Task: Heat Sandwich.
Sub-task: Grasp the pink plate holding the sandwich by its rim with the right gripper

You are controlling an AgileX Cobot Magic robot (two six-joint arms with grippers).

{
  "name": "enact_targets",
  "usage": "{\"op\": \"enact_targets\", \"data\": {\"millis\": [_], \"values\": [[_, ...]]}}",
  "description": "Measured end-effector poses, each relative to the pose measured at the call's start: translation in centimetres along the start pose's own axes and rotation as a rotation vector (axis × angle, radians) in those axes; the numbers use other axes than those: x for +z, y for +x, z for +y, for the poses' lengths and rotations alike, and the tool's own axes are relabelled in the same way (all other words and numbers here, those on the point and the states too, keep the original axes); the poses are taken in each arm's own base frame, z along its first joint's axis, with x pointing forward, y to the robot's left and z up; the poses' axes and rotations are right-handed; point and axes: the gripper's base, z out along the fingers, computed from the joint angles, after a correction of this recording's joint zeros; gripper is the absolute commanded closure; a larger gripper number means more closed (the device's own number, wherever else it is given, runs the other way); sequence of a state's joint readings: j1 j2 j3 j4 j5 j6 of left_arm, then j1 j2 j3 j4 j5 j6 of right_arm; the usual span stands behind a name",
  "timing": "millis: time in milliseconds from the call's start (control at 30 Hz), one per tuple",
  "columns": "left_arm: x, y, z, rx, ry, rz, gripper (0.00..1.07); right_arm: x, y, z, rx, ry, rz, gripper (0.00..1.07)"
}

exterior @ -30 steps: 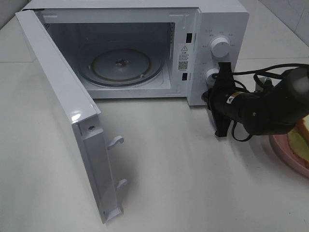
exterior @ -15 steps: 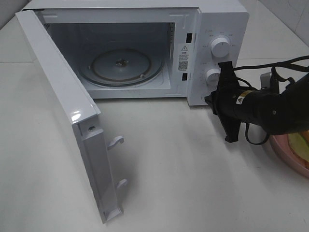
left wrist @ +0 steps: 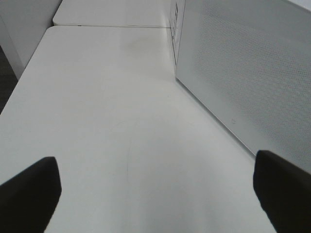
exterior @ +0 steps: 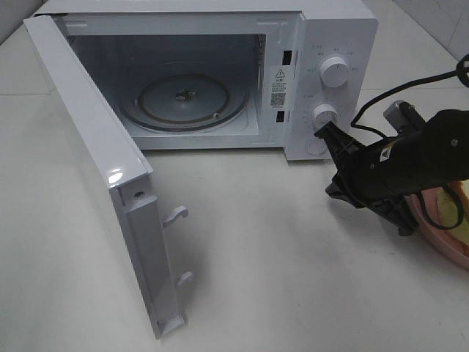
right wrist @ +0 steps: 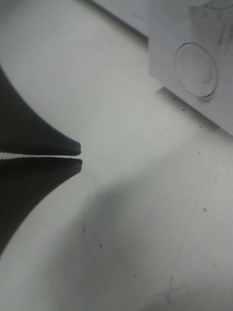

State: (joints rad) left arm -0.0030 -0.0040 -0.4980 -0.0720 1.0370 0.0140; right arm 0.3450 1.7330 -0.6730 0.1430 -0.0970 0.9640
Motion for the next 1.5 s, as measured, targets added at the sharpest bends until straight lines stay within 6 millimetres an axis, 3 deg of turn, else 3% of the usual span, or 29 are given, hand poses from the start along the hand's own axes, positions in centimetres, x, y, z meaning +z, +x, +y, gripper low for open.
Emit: {"op": "enact_targets", "data": {"millis": [100,133,467,767,1000,1133,1167,1233,1300,1333,1400,1500], "values": [[0.0,0.0,0.0,0.000,0.000,0.000,0.05,-0.5,0.1,0.0,-0.092,0.014,0.015,1.00],[0.0,0.0,0.0,0.000,0.000,0.000,0.05,-1.1,0.1,0.0,-0.204,0.022,0.026,1.00],[0.0,0.0,0.0,0.000,0.000,0.000,0.05,-3.5,0.2,0.4,-0.735,0.062,0.129,0.97],[0.0,0.0,0.0,0.000,0.000,0.000,0.05,-4.8,0.0,0.3,-0.997,0.205,0.312,0.94],[0.0,0.0,0.0,0.000,0.000,0.000,0.05,-6.0,-1.0,0.6,-1.085,0.333,0.393,0.89],[0.0,0.0,0.0,0.000,0.000,0.000,0.05,-6.9,-1.9,1.4,-1.118,0.393,0.405,0.67],[0.0,0.0,0.0,0.000,0.000,0.000,0.05,-6.9,-1.9,1.4,-1.118,0.393,0.405,0.67],[0.0,0.0,0.0,0.000,0.000,0.000,0.05,-7.3,-2.3,1.8,-1.125,0.412,0.408,0.47],[0.0,0.0,0.0,0.000,0.000,0.000,0.05,-7.5,-2.4,2.0,-1.129,0.421,0.408,0.34],[0.0,0.0,0.0,0.000,0.000,0.000,0.05,-7.5,-2.4,2.0,-1.129,0.421,0.408,0.34],[0.0,0.0,0.0,0.000,0.000,0.000,0.05,-7.6,-2.6,2.2,-1.135,0.427,0.402,0.16],[0.0,0.0,0.0,0.000,0.000,0.000,0.05,-7.7,-2.9,2.1,-1.130,0.431,0.398,0.10]]}}
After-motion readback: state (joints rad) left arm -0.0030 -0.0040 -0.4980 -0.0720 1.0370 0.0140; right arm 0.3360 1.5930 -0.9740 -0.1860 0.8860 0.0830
